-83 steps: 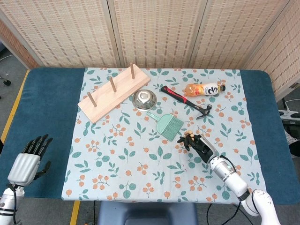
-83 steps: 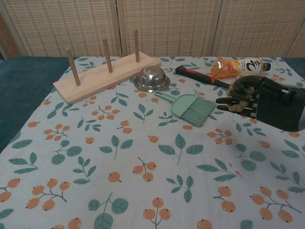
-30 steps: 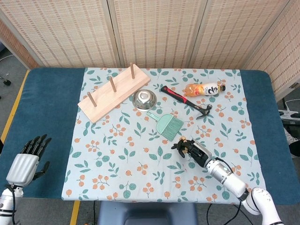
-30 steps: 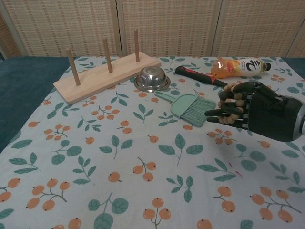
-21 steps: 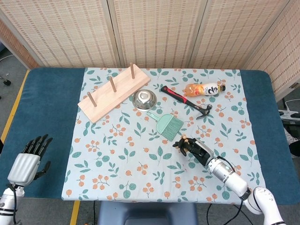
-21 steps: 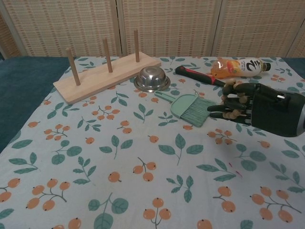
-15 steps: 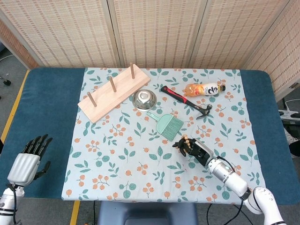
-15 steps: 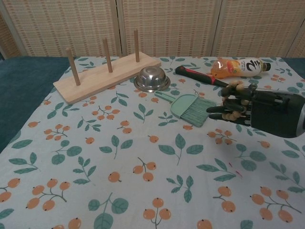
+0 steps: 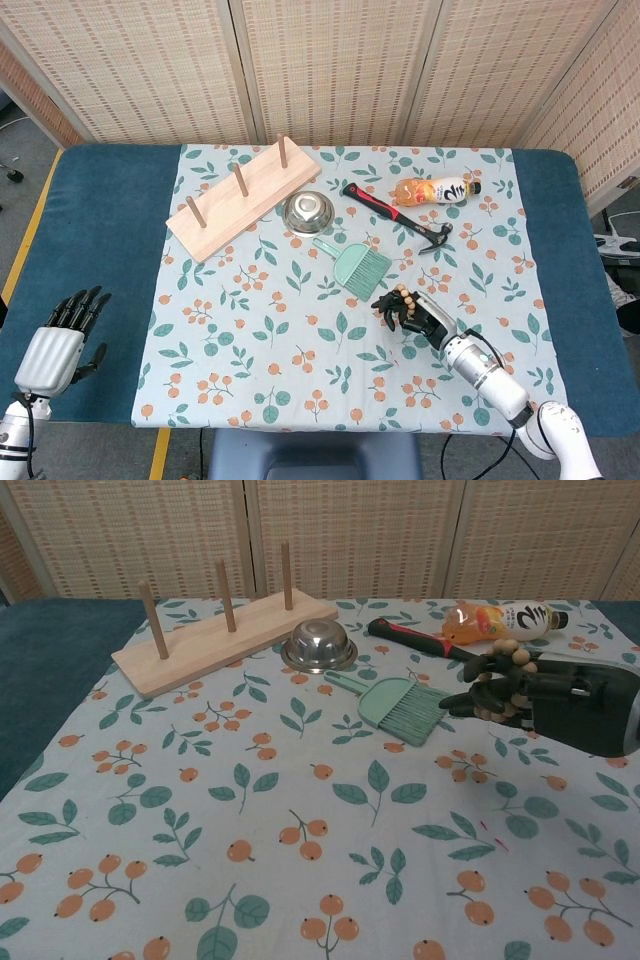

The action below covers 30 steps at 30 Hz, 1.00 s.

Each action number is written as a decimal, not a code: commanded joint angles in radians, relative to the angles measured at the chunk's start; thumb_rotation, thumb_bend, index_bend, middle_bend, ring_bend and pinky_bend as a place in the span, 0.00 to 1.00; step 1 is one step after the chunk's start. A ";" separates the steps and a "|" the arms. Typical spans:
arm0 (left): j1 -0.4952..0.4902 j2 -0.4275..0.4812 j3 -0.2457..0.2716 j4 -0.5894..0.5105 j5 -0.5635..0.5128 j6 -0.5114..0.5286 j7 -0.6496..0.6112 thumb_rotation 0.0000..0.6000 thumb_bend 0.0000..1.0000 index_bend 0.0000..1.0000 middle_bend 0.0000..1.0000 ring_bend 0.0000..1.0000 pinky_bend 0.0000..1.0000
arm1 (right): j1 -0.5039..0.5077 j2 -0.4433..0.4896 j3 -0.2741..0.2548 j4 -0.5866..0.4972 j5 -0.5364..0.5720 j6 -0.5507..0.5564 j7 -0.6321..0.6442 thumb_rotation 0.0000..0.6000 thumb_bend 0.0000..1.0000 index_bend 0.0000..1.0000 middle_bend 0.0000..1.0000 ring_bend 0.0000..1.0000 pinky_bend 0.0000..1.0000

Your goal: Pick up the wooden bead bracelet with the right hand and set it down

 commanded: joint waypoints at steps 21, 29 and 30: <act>0.000 0.002 -0.001 0.001 -0.004 -0.001 -0.002 1.00 0.46 0.00 0.00 0.00 0.15 | -0.004 -0.099 0.084 -0.015 -0.578 0.079 -1.219 1.00 1.00 0.57 0.69 0.23 0.04; 0.000 0.004 -0.002 0.000 -0.006 -0.002 -0.005 1.00 0.46 0.00 0.00 0.00 0.15 | -0.048 -0.149 0.153 0.047 -0.454 -0.050 -1.488 1.00 0.99 0.47 0.64 0.20 0.03; 0.000 0.004 -0.002 0.000 -0.006 -0.002 -0.005 1.00 0.46 0.00 0.00 0.00 0.15 | -0.056 -0.155 0.159 0.058 -0.443 -0.054 -1.512 1.00 0.96 0.42 0.60 0.18 0.02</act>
